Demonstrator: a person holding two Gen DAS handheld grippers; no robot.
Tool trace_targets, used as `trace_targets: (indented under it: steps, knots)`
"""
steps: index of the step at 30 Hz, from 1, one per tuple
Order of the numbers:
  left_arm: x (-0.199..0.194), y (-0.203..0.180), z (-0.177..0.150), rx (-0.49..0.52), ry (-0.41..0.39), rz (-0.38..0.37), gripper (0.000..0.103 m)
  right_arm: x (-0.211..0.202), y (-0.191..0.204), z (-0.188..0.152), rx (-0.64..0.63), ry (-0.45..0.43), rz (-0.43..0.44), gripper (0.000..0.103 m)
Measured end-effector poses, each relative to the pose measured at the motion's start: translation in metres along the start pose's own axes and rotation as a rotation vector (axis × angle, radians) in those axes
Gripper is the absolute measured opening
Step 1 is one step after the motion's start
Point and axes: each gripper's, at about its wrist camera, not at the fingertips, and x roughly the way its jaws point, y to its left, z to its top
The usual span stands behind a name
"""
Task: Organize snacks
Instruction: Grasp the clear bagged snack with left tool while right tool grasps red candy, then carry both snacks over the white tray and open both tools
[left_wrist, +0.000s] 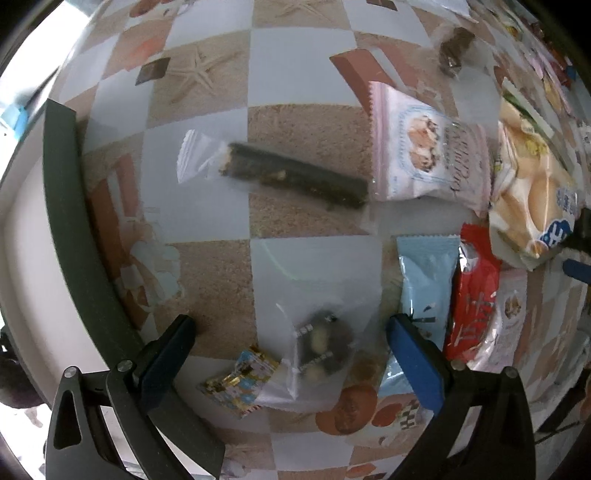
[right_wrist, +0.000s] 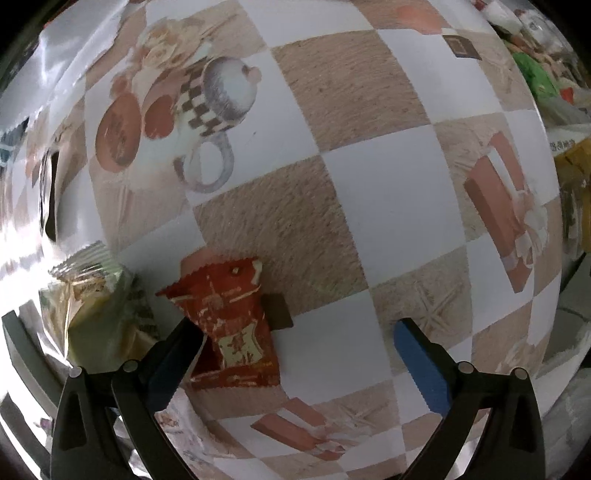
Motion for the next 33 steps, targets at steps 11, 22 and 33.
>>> trace_targets:
  steps: [11,22,33]
  knots:
    - [-0.025,-0.036,-0.014,0.06,-0.07,-0.011,0.033,-0.023,0.025,-0.016,-0.156,-0.079,0.023,0.04]
    - [-0.046,-0.036,-0.065,0.074,-0.086,-0.09,0.032,-0.011,-0.013,-0.089,-0.101,-0.001,0.145,0.04]
    - [-0.08,-0.044,-0.107,0.143,-0.135,-0.072,0.032,-0.022,0.011,-0.127,-0.156,-0.003,0.178,0.041]
